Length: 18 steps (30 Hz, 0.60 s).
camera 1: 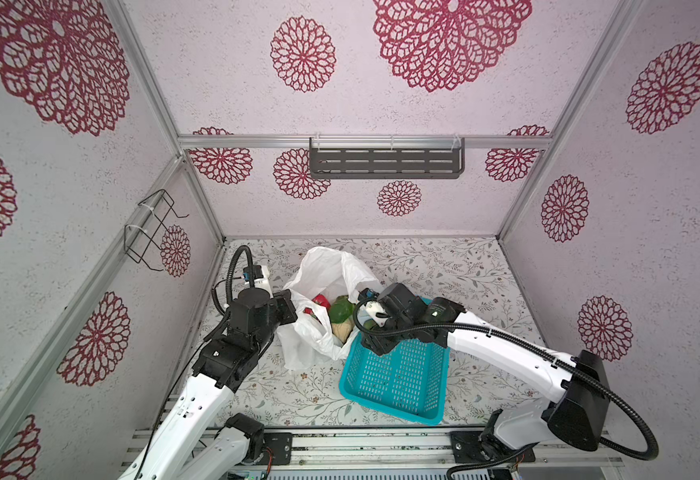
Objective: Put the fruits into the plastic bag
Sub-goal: 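Carry the green fruit into the bag and open the right gripper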
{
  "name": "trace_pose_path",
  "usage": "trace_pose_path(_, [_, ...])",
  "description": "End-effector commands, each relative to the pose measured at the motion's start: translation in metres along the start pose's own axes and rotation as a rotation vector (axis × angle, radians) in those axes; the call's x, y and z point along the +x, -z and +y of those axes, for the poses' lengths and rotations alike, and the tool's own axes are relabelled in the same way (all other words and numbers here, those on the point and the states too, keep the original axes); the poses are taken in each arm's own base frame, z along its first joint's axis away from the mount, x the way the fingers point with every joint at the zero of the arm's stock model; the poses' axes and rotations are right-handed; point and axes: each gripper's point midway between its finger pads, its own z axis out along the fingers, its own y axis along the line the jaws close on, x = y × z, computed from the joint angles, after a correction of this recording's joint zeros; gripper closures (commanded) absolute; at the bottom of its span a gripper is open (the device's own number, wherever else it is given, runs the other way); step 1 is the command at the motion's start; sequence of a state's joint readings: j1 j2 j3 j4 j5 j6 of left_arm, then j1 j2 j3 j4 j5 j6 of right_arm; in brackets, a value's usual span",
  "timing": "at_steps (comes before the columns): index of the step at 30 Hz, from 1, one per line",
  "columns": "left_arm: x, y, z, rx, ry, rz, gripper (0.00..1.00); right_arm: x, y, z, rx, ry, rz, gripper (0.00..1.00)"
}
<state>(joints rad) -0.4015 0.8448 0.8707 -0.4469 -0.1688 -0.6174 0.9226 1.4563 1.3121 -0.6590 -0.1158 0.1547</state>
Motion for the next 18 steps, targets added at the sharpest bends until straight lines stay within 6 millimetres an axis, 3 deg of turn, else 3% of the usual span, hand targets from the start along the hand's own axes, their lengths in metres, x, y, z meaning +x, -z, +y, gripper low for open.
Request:
trace_pose_path(1, [-0.013,0.007,-0.006,0.015,0.008,-0.040,1.00,-0.031,0.000,0.016,-0.078,0.045,-0.062,0.62])
trace_pose_path(5, [-0.014,0.012,-0.005,0.012,0.022,-0.045,1.00,-0.065,-0.033,0.012,-0.048,0.043,-0.051,0.57])
trace_pose_path(8, [-0.015,0.016,-0.002,0.006,0.036,-0.053,1.00,-0.085,-0.072,-0.005,0.022,-0.011,0.006,0.56])
trace_pose_path(12, [-0.016,0.018,-0.002,0.007,0.055,-0.056,1.00,-0.119,-0.100,-0.030,0.033,-0.139,-0.010,0.55])
trace_pose_path(14, [-0.016,0.017,-0.003,0.008,0.064,-0.053,1.00,-0.134,-0.105,-0.037,0.035,-0.169,-0.031,0.44])
trace_pose_path(18, [-0.015,0.013,-0.003,0.006,0.076,-0.047,1.00,-0.148,-0.099,-0.033,0.004,-0.160,-0.068,0.22])
